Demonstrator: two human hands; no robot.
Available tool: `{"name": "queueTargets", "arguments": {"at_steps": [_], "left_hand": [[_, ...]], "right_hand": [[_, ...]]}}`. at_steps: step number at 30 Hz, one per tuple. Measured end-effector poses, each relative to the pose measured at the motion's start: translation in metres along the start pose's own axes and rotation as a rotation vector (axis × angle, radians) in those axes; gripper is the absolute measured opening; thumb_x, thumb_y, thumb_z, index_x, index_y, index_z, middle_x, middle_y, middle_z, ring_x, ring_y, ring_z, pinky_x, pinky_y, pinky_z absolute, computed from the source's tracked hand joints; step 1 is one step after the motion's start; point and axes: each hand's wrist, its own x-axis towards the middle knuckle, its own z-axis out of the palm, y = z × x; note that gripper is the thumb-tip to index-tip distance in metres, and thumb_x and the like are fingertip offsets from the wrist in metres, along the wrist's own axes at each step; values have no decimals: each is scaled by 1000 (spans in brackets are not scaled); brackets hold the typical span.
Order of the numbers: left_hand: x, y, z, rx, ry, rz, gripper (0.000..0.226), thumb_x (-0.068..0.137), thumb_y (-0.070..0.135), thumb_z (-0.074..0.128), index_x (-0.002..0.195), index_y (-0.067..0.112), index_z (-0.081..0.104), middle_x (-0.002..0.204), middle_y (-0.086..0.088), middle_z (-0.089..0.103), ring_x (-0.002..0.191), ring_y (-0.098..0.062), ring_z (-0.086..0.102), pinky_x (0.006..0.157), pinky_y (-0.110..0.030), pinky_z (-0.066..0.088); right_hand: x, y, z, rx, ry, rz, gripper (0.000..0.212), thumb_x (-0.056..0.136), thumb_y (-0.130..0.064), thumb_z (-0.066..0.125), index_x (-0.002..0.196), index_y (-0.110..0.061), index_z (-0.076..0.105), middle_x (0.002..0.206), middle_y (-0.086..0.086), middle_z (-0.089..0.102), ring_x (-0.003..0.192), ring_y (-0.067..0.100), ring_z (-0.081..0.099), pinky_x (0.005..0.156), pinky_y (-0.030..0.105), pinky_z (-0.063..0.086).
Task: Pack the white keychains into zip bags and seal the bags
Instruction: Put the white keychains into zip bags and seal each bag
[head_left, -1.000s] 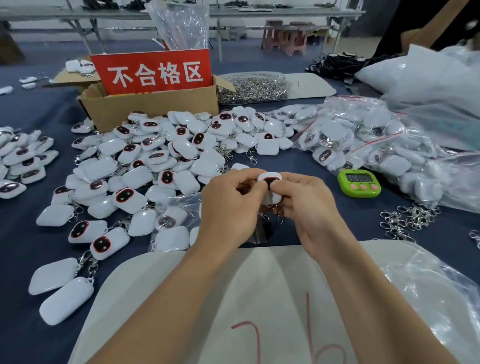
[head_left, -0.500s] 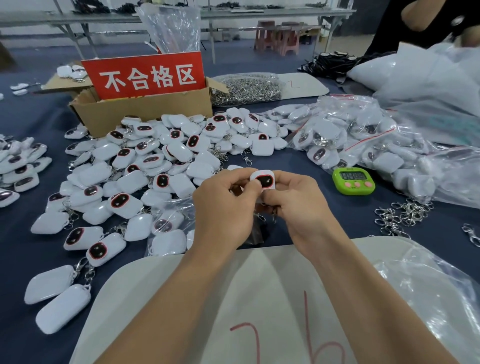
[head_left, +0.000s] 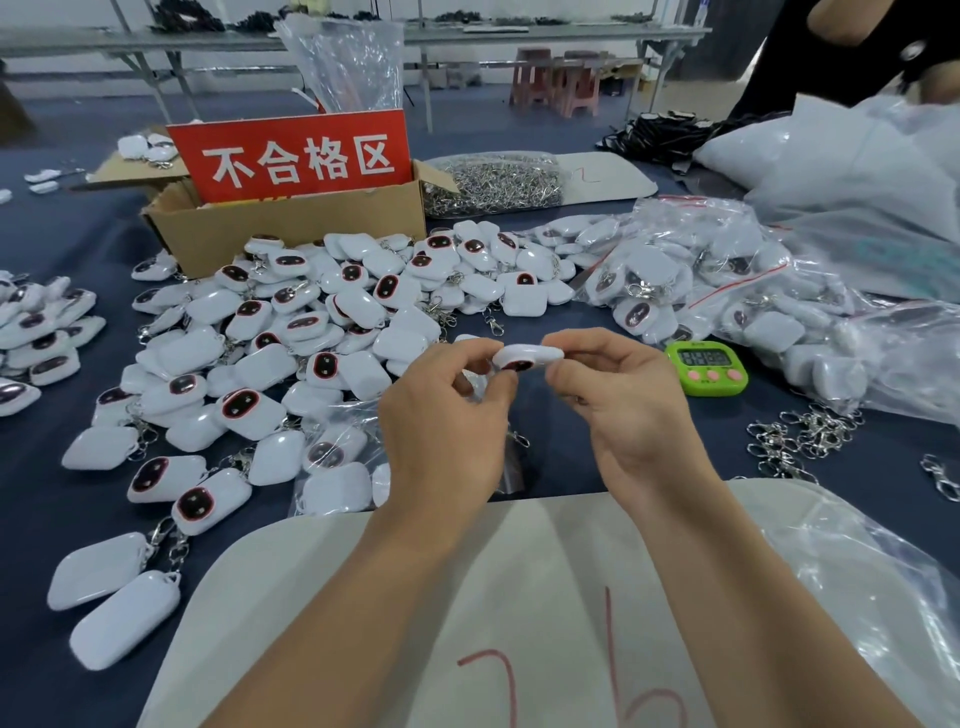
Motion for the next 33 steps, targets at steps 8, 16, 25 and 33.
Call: {"name": "queueTargets", "arguments": {"at_steps": [8, 16, 25, 33], "left_hand": [[0, -4, -1, 132, 65, 136, 24, 77, 18, 84, 98, 30, 81, 89, 11, 76, 86, -9, 53, 81, -37, 43], [-1, -5, -2, -12, -86, 40, 43, 85, 20, 82, 119, 44, 73, 90, 21, 72, 90, 9, 58, 81, -4, 41], [2, -4, -2, 53, -67, 132, 28, 87, 43, 67, 75, 19, 71, 64, 5, 59, 73, -11, 51, 69, -28, 37], [3, -9, -2, 544, -170, -20, 50, 84, 68, 58, 131, 51, 59, 105, 8, 76, 101, -25, 69, 71, -30, 32]], "right_hand": [[0, 0, 2, -137, 40, -148, 43, 83, 16, 67, 73, -23, 81, 70, 7, 70, 69, 18, 53, 60, 21, 42], [0, -3, 1, -45, 57, 12, 30, 83, 9, 70, 75, -17, 82, 68, 3, 69, 57, 12, 52, 60, 22, 44], [5, -5, -6, -34, -21, 97, 27, 93, -32, 68, 76, -12, 75, 65, 8, 62, 56, 17, 45, 54, 27, 37], [6, 5, -6, -345, 177, 1, 14, 83, -25, 79, 71, -32, 78, 55, -8, 58, 52, 8, 44, 59, 28, 41]]}}
